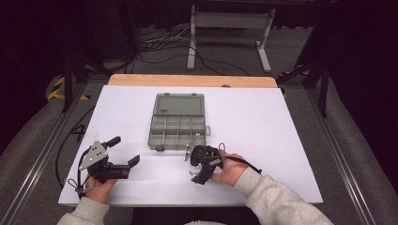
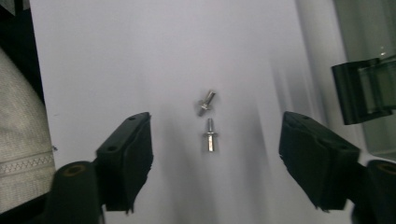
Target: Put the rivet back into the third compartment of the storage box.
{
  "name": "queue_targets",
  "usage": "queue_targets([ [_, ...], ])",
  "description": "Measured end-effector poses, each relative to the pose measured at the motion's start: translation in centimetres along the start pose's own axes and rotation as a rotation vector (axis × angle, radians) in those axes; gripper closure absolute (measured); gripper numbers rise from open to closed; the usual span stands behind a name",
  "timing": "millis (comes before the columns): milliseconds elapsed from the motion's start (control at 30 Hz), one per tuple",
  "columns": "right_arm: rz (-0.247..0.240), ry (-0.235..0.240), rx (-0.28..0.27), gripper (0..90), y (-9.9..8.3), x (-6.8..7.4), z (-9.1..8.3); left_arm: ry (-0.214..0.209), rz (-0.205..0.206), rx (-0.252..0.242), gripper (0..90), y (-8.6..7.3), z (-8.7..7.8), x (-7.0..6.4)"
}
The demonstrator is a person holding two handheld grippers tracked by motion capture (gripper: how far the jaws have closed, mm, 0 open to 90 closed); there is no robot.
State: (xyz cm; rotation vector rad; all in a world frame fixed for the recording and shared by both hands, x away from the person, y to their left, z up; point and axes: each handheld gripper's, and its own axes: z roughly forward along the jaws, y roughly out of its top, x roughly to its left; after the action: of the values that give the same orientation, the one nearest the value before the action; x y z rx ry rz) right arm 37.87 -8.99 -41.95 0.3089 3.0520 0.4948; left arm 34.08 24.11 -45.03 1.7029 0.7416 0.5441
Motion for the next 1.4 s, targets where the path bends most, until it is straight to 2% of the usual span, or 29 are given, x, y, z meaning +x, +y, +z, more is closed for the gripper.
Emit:
queue_targets([
  [133,0.000,0.005,0.004,40.9,0.0,0.4,0.4,0.001,0.000,0.001,0.2,0.0,0.0,0.0],
  [300,-0.027,0.001,0.029,54.4,0.1,0.6,0.8,0.000,-0.002,-0.001,0.2,0.0,0.0,0.0],
  [367,-0.028,0.005,0.024,62.1,0.1,0.7,0.7,0.000,-0.003,-0.003,0.2,0.0,0.0,0.0],
  [467,-0.025,0.007,0.026,66.2,0.2,0.7,0.7,-0.002,-0.003,-0.002,0.2,0.0,0.0,0.0],
  [500,-0.028,0.005,0.027,73.5,0.2,0.7,0.7,-0.001,-0.001,-0.002,0.2,0.0,0.0,0.0],
  [633,-0.026,0.009,0.036,81.7,0.2,0.6,0.6,0.000,0.002,0.000,0.2,0.0,0.0,-0.1],
  [833,-0.016,0.009,0.025,82.0,0.4,0.5,0.2,0.000,0.002,0.000,0.2,0.0,0.0,0.0],
  [1133,-0.016,-0.025,-0.021,81.9,1.3,-0.2,-2.3,-0.001,0.002,0.000,0.2,0.0,0.0,0.0],
  [1167,-0.014,-0.030,-0.034,81.9,1.7,-0.4,-3.0,-0.002,0.001,0.001,0.2,0.0,0.0,0.0],
  [1400,-0.015,-0.054,-0.060,82.0,2.6,-1.4,-4.6,-0.001,0.000,-0.001,0.2,0.0,0.0,0.0],
])
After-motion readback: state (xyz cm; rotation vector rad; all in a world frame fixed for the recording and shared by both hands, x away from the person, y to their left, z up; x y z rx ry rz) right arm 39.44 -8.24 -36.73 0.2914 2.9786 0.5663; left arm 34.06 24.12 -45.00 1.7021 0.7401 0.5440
